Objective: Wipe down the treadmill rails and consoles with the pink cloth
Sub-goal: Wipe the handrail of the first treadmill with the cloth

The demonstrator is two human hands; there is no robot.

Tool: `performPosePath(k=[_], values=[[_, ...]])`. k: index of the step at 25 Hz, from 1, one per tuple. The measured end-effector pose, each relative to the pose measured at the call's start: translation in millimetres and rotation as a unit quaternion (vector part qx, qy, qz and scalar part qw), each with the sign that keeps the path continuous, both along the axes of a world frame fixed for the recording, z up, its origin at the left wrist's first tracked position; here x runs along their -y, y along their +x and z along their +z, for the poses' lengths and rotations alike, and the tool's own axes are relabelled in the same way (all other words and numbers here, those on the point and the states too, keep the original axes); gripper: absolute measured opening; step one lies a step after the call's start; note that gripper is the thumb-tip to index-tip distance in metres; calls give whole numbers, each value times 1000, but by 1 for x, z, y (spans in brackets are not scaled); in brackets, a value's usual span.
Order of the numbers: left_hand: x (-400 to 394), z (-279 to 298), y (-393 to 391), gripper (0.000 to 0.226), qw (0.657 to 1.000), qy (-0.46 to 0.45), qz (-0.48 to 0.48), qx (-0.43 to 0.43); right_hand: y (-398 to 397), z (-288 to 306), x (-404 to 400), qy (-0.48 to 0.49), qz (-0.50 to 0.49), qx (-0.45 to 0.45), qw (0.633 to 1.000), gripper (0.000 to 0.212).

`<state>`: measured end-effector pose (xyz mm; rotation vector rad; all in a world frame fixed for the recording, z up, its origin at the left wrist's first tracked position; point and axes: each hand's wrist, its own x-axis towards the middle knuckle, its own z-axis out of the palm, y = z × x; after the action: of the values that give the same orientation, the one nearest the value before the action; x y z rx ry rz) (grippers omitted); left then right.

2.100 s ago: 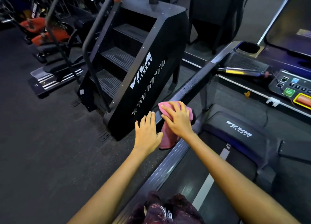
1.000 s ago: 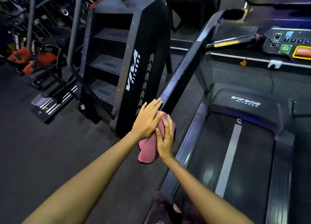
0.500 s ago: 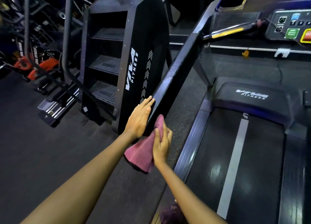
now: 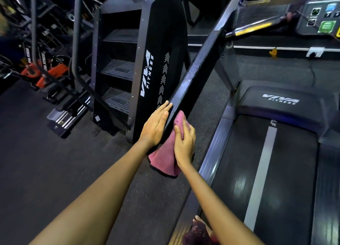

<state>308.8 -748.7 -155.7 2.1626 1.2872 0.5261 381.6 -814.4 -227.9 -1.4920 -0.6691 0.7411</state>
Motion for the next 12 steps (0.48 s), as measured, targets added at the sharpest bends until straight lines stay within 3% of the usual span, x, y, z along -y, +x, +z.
performPosePath(k=[3,5,8,12], values=[[2,2,1,54,1000,-8,-1,2,-17,3,24,37,21,106,993,54],[4,6,2,55,1000,-7,-2,-6,-24,-10,37,55,42,84,994,58],[5,7,2,56,1000,-8,-2,-10,-3,-11,7,19,18,-19,999,42],[4,5,1,65,1000,-11,-8,-2,6,7,-5,44,-10,49,998,43]])
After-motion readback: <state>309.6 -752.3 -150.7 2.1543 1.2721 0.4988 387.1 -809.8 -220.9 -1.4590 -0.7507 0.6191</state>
